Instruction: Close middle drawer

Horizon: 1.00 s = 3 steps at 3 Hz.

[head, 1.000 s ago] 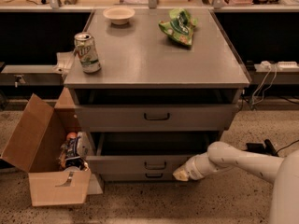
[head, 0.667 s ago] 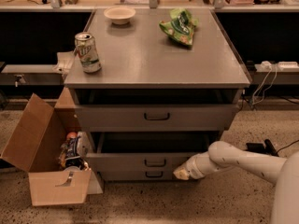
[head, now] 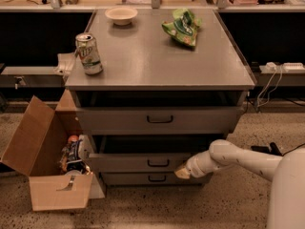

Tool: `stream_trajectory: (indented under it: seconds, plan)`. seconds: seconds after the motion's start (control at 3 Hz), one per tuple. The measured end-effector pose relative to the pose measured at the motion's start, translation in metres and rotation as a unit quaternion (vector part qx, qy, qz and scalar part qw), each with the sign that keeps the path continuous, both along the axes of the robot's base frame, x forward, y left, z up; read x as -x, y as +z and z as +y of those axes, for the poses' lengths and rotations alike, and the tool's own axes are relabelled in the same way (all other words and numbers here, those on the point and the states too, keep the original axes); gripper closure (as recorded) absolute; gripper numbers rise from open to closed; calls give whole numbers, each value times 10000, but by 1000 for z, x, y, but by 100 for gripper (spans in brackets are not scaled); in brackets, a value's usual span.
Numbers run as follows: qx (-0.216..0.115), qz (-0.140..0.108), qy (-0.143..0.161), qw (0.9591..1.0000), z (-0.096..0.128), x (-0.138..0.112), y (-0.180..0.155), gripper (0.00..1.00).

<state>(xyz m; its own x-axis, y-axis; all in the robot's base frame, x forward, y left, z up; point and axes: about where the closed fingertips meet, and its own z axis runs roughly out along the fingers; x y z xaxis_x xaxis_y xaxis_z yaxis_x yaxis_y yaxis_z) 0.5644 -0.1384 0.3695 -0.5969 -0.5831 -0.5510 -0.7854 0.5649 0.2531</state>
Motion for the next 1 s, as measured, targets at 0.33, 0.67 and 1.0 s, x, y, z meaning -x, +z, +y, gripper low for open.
stream_trajectory:
  seconds: [0.33, 0.67, 1.0]
  plan:
    - [-20, -10, 35, 10000, 5, -13, -2, 100]
    - [-34, -25, 67, 10000, 10, -24, -3, 100]
    - [-41, -34, 85, 9999, 12, -28, -3, 100]
